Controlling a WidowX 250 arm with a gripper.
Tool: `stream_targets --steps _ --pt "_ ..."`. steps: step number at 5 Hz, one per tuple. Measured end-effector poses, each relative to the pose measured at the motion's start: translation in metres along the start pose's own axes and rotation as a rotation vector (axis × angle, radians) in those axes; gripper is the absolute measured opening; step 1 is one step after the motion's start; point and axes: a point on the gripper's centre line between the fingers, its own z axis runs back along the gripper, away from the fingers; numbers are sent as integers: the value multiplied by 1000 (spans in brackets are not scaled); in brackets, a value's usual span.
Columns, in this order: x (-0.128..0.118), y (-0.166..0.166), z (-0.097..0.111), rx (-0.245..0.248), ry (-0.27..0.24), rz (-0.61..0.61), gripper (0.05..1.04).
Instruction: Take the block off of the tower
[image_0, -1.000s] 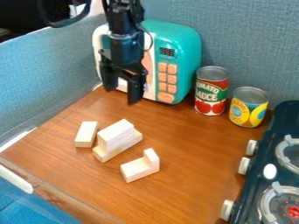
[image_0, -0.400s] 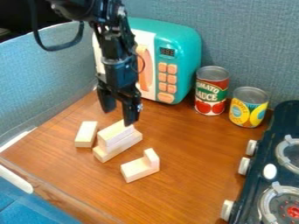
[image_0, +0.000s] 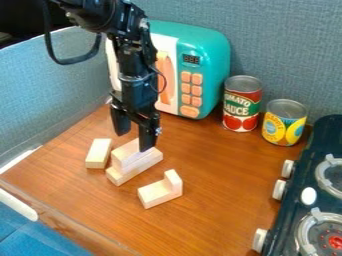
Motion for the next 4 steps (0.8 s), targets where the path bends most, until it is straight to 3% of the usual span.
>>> stream_targets --steps 3,4 --pt "-2 3 -16 14 78 35 963" --pt "-3 4 -16 24 92 55 691"
